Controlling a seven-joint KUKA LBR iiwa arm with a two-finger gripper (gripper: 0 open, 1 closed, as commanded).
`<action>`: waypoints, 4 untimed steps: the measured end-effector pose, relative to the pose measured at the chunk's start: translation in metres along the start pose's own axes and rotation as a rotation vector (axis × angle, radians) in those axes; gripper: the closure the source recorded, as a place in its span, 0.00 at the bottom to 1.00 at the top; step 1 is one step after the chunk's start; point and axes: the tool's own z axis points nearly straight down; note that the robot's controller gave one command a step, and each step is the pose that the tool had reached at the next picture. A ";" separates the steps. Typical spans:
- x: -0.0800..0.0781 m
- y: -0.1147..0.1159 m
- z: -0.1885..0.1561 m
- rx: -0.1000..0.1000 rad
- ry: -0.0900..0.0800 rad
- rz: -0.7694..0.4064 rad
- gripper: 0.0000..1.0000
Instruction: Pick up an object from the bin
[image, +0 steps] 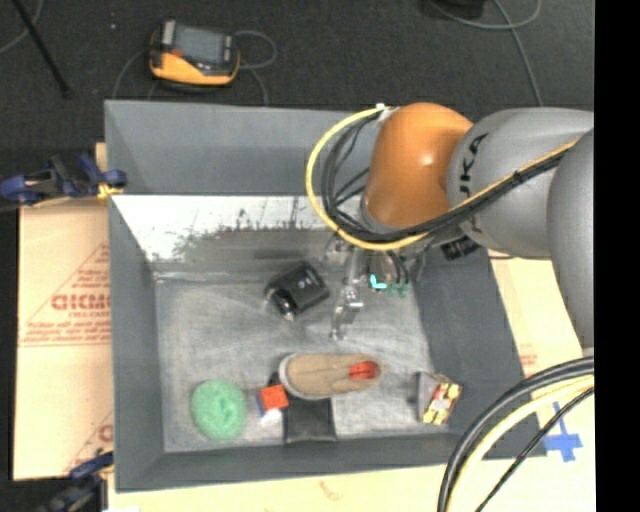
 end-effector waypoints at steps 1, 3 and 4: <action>-0.002 0.000 -0.004 0.000 -0.008 0.000 0.00; -0.013 0.010 0.048 -0.002 -0.042 -0.028 0.00; -0.018 0.055 0.037 0.000 -0.015 0.004 0.00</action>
Offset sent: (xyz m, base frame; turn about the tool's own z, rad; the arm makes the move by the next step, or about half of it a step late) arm 0.0018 0.0141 -0.0751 -0.0369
